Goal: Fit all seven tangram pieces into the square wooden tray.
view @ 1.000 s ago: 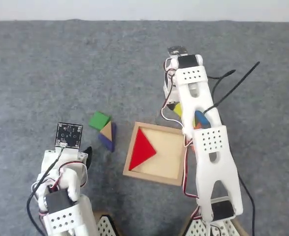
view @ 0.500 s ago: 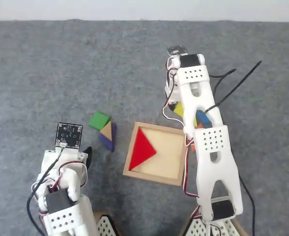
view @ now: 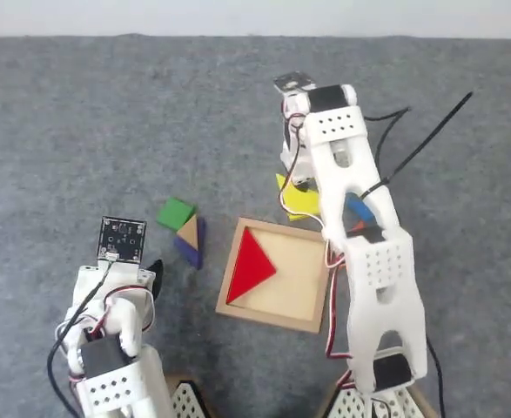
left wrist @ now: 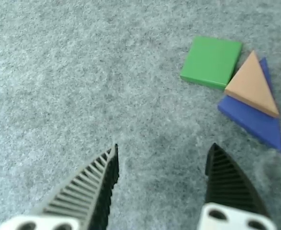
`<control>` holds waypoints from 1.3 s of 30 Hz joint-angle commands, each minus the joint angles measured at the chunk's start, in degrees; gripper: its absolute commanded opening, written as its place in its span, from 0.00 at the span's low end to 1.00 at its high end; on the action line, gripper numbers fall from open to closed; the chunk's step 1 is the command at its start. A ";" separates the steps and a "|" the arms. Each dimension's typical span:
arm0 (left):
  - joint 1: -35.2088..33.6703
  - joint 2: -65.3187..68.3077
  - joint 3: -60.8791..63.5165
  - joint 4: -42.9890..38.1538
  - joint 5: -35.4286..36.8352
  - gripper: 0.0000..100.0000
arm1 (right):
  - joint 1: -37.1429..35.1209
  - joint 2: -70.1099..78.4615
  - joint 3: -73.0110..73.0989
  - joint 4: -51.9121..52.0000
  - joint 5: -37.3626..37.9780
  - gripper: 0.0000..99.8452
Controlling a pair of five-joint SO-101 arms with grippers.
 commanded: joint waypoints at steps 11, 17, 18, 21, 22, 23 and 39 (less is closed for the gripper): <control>0.00 0.26 -0.40 -0.18 -0.62 0.28 | -3.65 0.84 2.55 0.84 17.58 0.35; 0.00 0.26 -0.40 -0.18 -0.62 0.28 | -3.91 3.03 2.81 -3.47 17.76 0.35; 0.00 0.26 -0.40 -0.18 -0.62 0.28 | -3.91 3.21 2.81 -3.91 17.85 0.35; 0.00 0.26 -0.40 -0.18 -0.62 0.28 | -4.70 3.30 2.81 -5.32 19.69 0.35; 0.00 0.26 -0.40 -0.18 -0.62 0.28 | -5.14 3.30 2.81 -6.11 19.78 0.35; 0.00 0.26 -0.40 -0.18 -0.62 0.28 | -5.49 3.21 2.81 -6.64 19.78 0.35; 0.00 0.26 -0.40 -0.18 -0.62 0.28 | -7.60 -18.59 19.60 -10.33 16.44 0.35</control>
